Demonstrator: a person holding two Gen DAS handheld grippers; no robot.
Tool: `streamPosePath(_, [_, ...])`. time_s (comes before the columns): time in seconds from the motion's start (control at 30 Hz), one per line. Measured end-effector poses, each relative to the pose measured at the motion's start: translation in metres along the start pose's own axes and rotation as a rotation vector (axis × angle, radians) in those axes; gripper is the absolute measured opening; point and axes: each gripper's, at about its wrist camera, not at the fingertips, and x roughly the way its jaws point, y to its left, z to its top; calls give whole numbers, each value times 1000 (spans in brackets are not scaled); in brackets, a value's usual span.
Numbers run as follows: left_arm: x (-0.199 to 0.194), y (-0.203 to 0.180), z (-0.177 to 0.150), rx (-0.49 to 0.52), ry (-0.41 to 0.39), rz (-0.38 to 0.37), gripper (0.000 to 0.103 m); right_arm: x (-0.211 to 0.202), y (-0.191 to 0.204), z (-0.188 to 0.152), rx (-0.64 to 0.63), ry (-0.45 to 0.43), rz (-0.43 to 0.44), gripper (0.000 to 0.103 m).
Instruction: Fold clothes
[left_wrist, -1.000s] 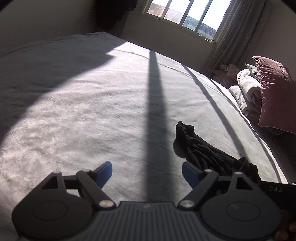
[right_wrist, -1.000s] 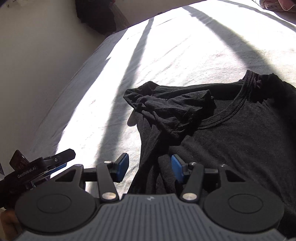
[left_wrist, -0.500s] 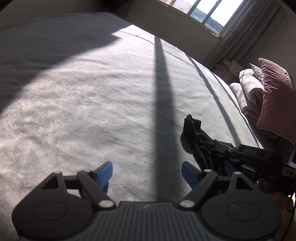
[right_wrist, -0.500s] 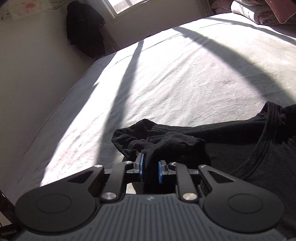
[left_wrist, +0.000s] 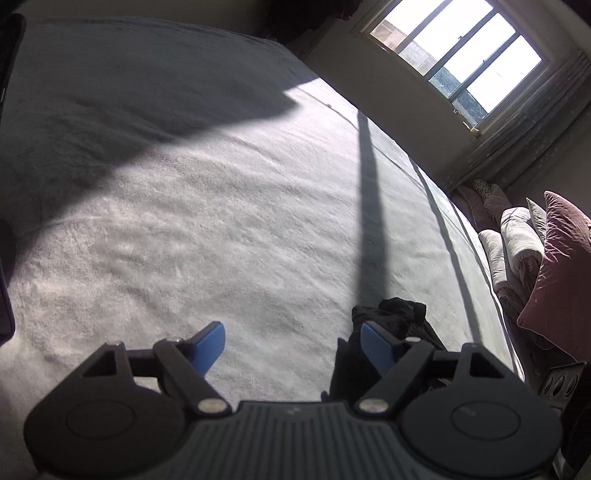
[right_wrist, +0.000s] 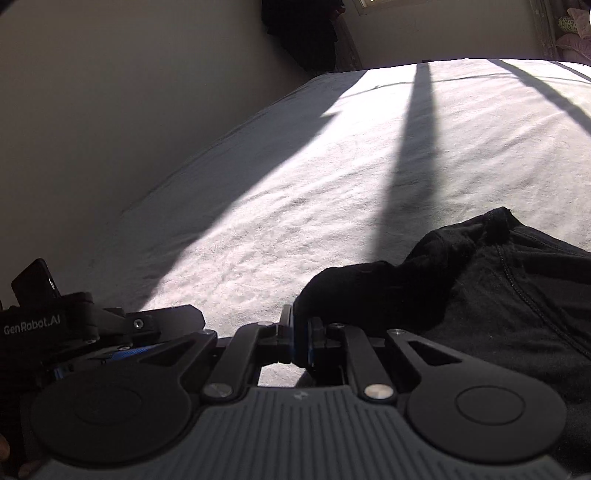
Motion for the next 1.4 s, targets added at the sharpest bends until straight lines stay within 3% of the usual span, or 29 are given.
streamPosePath(0.2, [6,6,3,-42,15,-31,81,12,1,-7,13,89,65,17])
streamPosePath(0.4, [16,7,2,-72,53,-72,80,-7,1,-7,-13,159,169,19])
streamPosePath(0.53, [19,3,-1,-63,73,-105,80,-21,18,-16,-102,208,205,36])
streamPosePath(0.67, [24,-6,-4,-7,95,-137,81,-34,23,-22,-157,216,204,36])
streamPosePath(0.77, [30,-20,-9,103,111,-135,81,-45,12,-21,-138,214,178,36])
streamPosePath(0.93, [41,-42,-21,271,77,-58,79,-67,-17,-18,-106,207,111,36])
streamPosePath(1.03, [43,-44,-23,294,46,-5,50,-79,-33,-12,-99,191,51,36])
streamPosePath(1.1, [41,-38,-20,267,26,-1,27,-82,-43,-3,-101,171,12,36])
streamPosePath(1.17, [36,-32,-15,220,-3,-9,12,-82,-49,8,-102,150,-22,36])
streamPosePath(1.27, [24,-24,-8,161,-72,-18,3,-78,-59,28,-114,109,-73,44])
streamPosePath(1.4, [13,-15,-1,99,-145,3,2,-61,-78,53,-123,56,-160,45])
